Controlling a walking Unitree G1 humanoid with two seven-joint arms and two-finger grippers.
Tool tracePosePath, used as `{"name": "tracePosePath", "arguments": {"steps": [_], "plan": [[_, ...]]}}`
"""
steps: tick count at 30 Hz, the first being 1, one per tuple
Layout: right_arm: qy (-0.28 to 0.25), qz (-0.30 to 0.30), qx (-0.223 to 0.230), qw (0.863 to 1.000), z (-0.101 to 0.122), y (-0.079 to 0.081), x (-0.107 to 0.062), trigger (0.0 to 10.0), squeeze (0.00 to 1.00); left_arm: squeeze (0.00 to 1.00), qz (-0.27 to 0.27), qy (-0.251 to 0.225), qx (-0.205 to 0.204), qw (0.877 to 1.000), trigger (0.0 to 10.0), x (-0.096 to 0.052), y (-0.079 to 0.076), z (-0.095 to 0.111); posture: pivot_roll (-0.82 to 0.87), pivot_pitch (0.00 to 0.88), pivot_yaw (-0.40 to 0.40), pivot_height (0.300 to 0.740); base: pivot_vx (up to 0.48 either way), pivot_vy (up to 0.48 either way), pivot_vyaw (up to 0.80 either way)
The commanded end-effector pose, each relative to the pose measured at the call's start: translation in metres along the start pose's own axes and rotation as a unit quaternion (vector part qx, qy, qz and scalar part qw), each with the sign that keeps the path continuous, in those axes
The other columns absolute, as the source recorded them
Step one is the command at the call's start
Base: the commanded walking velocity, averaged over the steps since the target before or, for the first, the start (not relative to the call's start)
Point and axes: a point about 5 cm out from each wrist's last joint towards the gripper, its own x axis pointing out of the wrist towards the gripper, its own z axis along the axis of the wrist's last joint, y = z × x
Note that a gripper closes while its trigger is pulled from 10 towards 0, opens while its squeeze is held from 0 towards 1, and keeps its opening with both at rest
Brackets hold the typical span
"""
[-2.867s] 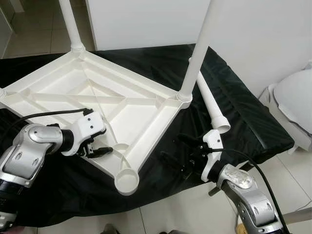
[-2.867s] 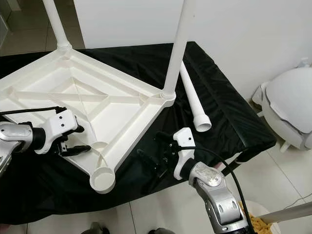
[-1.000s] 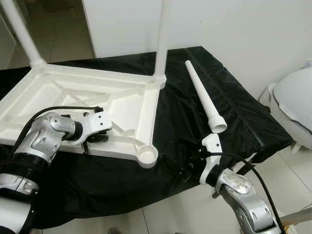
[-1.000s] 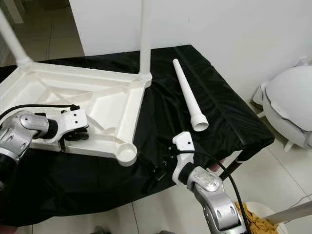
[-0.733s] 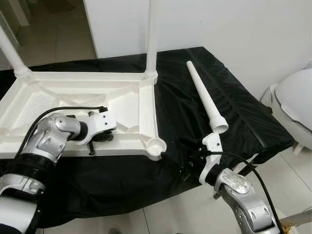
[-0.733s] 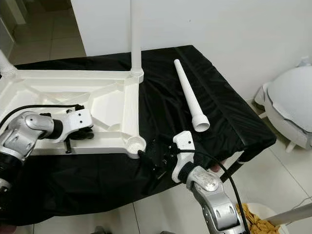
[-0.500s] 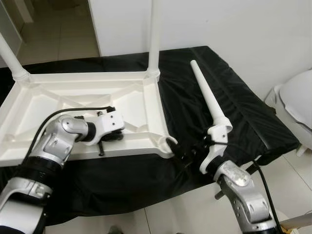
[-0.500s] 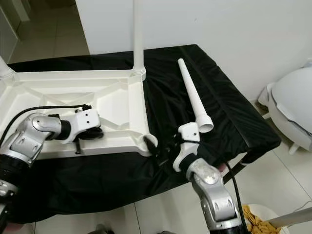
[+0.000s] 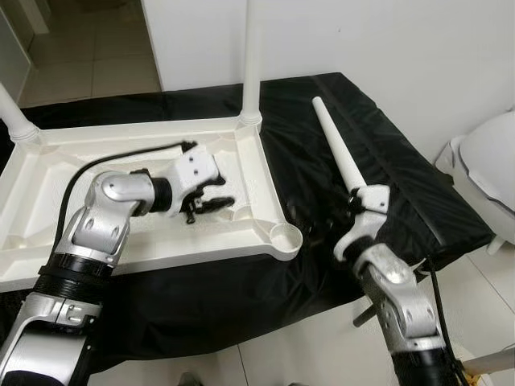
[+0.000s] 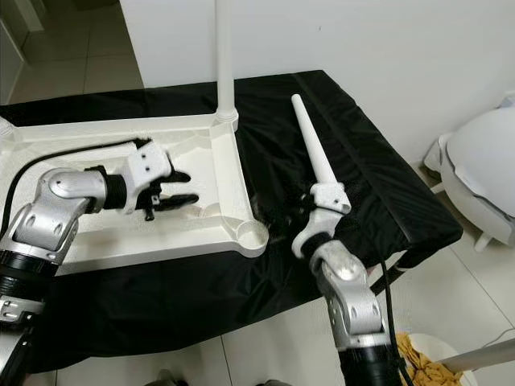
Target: Building children table
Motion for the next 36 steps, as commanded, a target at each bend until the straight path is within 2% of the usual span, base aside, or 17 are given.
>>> {"name": "tracePosePath", "arguments": {"steps": [1,2,3,6,7,8,10,11,13,14,16,19,22,25,29,32,36], "plan": [[0.009,-0.058,-0.014,0.998,-0.004,-0.016,0.003,10.0,1.0,0.0,0.092,-0.005,-0.039,0.995,10.0,0.0,0.008,0.002,-0.07,0.08,0.01,0.74,0.0,0.0,0.0],[0.009,-0.058,-0.014,0.998,-0.004,-0.016,0.003,10.0,1.0,0.0,0.092,-0.005,-0.039,0.995,10.0,0.0,0.008,0.002,-0.07,0.08,0.01,0.74,0.0,0.0,0.0],[0.012,-0.104,-0.028,0.994,-0.002,-0.029,0.009,10.0,0.19,0.0,0.125,-0.009,-0.075,0.989,10.0,0.003,0.008,0.0,-0.07,0.08,0.006,0.74,0.0,0.0,0.0],[0.014,-0.121,-0.041,0.992,-0.002,-0.034,0.012,10.0,0.19,0.0,0.138,-0.015,-0.086,0.987,10.0,0.004,0.006,-0.001,-0.07,0.08,0.006,0.74,0.0,0.0,0.0],[0.014,-0.123,-0.044,0.991,-0.002,-0.035,0.012,10.0,0.0,0.0,0.14,-0.016,-0.088,0.986,10.0,0.005,0.005,0.0,-0.07,0.08,0.006,0.74,0.0,0.0,0.0],[0.014,-0.123,-0.044,0.991,-0.002,-0.035,0.012,10.0,0.0,0.0,0.14,-0.016,-0.088,0.986,10.0,0.005,0.005,0.0,-0.07,0.08,0.006,0.74,0.0,0.0,0.0],[0.027,-0.158,-0.044,0.986,-0.002,-0.043,0.017,10.0,0.0,0.0,0.156,-0.025,-0.124,0.98,10.0,0.012,-0.002,-0.001,-0.06,0.082,0.001,0.74,0.0,0.0,0.0],[0.027,-0.158,-0.044,0.986,-0.002,-0.043,0.017,10.0,0.0,0.0,0.156,-0.025,-0.124,0.98,10.0,0.012,-0.002,-0.001,-0.06,0.082,0.001,0.74,0.0,0.0,0.0],[0.037,-0.196,-0.046,0.979,-0.003,-0.053,0.024,10.0,0.0,0.0,0.18,-0.032,-0.161,0.97,10.0,0.02,-0.009,-0.001,-0.06,0.083,-0.001,0.74,0.0,0.0,0.0],[0.037,-0.196,-0.046,0.979,-0.003,-0.053,0.024,10.0,0.0,0.0,0.18,-0.032,-0.161,0.97,10.0,0.02,-0.009,-0.001,-0.06,0.083,-0.001,0.74,0.0,0.0,0.0],[0.039,-0.205,-0.05,0.977,0.0,-0.059,0.03,10.0,0.0,0.0,0.201,-0.041,-0.187,0.961,10.0,0.027,-0.013,0.002,-0.06,0.087,-0.007,0.74,0.0,0.0,0.0],[0.041,-0.208,-0.052,0.976,0.001,-0.063,0.035,10.0,0.0,0.0,0.211,-0.039,-0.194,0.957,10.0,0.032,-0.017,0.003,-0.06,0.091,-0.013,0.74,0.0,0.0,0.0],[0.046,-0.21,-0.047,0.976,0.002,-0.068,0.041,10.0,0.0,0.0,0.225,-0.014,-0.178,0.958,10.0,0.038,-0.022,-0.001,-0.06,0.092,-0.018,0.74,0.0,0.0,0.0],[0.048,-0.214,-0.043,0.975,0.003,-0.072,0.044,10.0,0.0,0.0,0.218,-0.013,-0.184,0.959,10.0,0.043,-0.026,-0.001,-0.06,0.096,-0.023,0.74,0.0,0.0,0.0],[0.071,-0.225,-0.013,0.972,0.004,-0.086,0.055,10.0,0.0,0.0,0.197,-0.056,-0.203,0.958,10.0,0.051,-0.041,0.017,-0.05,0.11,-0.033,0.74,0.0,0.0,0.0],[0.084,-0.224,-0.003,0.971,0.001,-0.087,0.056,10.0,0.0,0.0,0.192,-0.059,-0.202,0.959,10.0,0.051,-0.044,0.021,-0.05,0.114,-0.036,0.74,0.0,0.0,0.0],[0.137,-0.218,0.032,0.966,-0.012,-0.09,0.06,10.0,0.0,0.0,0.174,-0.06,-0.186,0.965,10.0,0.054,-0.054,0.033,-0.04,0.127,-0.042,0.74,0.0,0.0,0.0]]}}
